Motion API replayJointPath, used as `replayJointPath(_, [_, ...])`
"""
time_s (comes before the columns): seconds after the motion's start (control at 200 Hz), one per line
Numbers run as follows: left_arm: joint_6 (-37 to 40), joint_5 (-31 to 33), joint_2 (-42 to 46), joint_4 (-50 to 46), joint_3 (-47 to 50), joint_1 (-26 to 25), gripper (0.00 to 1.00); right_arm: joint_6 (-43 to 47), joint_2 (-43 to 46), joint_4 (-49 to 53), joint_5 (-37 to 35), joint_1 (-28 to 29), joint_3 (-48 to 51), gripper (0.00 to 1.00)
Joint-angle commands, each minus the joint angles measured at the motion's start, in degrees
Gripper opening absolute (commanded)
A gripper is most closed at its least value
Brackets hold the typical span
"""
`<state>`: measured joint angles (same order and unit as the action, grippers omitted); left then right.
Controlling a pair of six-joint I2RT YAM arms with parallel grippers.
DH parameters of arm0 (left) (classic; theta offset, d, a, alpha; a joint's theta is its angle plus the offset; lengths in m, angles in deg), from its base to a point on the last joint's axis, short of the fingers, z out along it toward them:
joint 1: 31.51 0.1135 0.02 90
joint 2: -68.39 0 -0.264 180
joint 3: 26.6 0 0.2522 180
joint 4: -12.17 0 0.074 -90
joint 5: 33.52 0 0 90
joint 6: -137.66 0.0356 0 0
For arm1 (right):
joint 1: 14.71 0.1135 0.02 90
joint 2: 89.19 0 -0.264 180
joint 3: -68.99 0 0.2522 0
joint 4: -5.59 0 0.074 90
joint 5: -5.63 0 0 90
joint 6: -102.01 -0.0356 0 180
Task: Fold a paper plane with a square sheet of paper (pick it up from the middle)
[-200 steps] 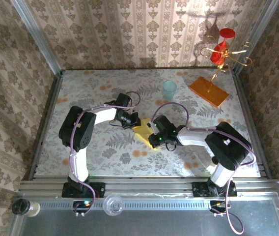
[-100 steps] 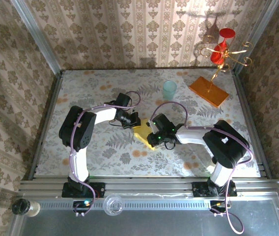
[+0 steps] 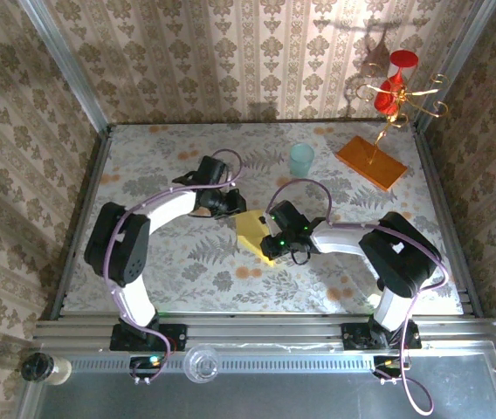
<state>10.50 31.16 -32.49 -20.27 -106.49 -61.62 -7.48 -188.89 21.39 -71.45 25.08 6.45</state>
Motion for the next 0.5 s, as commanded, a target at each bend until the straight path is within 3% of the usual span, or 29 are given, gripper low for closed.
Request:
replayJointPath(0.0, [-5.3, 0.2, 1.9, 2.1, 4.6, -1.7, 0.16, -1.1, -2.2, 4.7, 0.3, -0.4, -0.6, 0.11])
replayJointPath(0.215, [-14.4, -3.0, 3.3, 11.0, 11.3, -5.1, 0.15, -1.4, -2.9, 5.6, 0.4, -0.7, -0.8, 0.15])
replayJointPath(0.495, [-18.3, -3.4, 3.7, 13.3, 14.9, -7.2, 0.13, -1.8, -3.7, 5.9, 0.4, -1.1, -1.0, 0.17])
